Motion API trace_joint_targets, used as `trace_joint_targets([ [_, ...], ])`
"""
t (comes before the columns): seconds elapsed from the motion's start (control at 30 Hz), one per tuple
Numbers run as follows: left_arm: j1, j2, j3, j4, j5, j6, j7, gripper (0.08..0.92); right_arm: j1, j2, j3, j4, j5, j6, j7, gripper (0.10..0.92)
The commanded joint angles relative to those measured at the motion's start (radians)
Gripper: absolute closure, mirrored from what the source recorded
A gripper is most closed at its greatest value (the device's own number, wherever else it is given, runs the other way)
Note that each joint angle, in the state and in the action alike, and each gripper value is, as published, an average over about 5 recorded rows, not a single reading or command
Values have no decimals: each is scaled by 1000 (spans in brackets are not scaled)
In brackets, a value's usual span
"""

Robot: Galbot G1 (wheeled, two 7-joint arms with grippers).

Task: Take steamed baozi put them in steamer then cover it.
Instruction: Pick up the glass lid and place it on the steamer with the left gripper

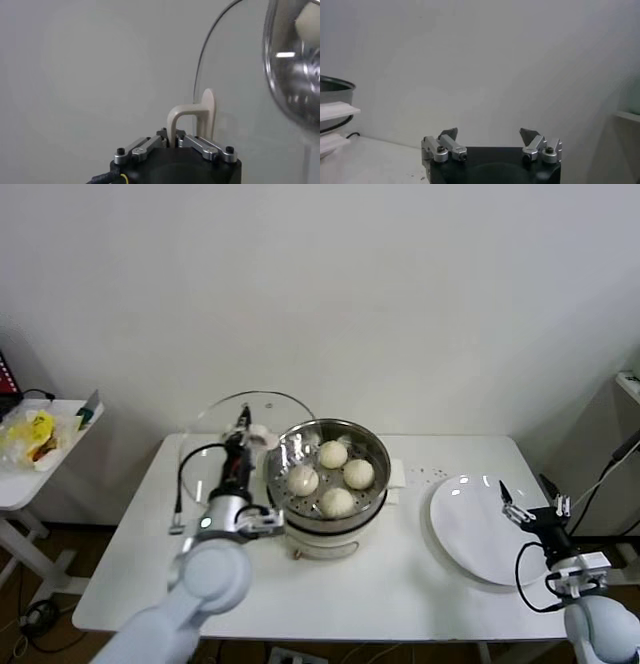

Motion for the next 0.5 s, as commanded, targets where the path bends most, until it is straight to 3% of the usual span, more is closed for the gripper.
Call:
trace_joint_targets([
  [0.03, -155, -372, 176, 219, 168, 57, 116, 846, 3, 9, 7, -9, -12, 2, 4, 203],
  [0.2, -162, -444, 191, 307, 211, 57, 126, 846, -6, 7, 25, -7, -11, 4, 4, 203],
  [0.5, -143, -446, 171, 372, 259, 57, 179, 846, -28, 9, 56, -10, -9, 13, -3, 203],
])
